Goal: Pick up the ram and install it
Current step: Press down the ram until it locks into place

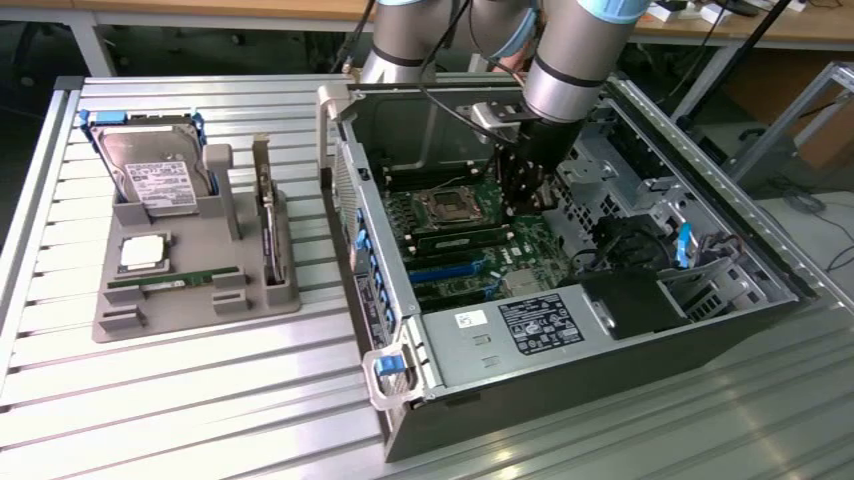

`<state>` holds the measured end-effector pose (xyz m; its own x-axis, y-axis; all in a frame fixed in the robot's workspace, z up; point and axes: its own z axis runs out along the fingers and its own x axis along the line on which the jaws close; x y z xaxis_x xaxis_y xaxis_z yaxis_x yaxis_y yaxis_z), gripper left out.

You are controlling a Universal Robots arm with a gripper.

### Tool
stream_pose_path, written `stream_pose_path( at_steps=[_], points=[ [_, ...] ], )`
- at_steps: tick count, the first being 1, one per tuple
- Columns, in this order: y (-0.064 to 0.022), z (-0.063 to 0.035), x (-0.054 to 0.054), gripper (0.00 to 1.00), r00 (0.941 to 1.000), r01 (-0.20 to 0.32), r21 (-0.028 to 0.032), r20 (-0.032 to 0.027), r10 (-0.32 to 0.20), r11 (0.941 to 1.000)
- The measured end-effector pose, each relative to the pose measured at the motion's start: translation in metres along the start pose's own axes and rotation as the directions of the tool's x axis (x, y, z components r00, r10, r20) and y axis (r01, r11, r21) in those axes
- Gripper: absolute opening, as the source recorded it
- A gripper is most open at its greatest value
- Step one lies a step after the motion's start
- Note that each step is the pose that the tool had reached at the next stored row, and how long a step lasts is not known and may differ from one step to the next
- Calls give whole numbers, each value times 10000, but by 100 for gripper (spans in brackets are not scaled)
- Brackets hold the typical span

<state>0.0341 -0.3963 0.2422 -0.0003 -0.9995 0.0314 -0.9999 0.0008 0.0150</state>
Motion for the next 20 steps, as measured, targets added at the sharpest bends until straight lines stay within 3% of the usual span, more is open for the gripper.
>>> stream_pose_path(
  at_steps=[11,13,14,15,17,18,20],
  points=[
    [-2,118,10,10,10000,0,-1,2,0,10000],
    [-2,122,10,10,10000,1,1,35,-1,10000],
    [-3,94,8,10,10000,1,21,83,-2,10000],
    [0,-36,11,10,10000,0,34,65,0,10000],
    [8,-89,13,10,10000,-3,67,63,2,10000],
    [53,-91,12,10,10000,-3,119,65,2,9999],
    [242,-89,14,10,10000,-6,216,64,4,9998]
  ],
)
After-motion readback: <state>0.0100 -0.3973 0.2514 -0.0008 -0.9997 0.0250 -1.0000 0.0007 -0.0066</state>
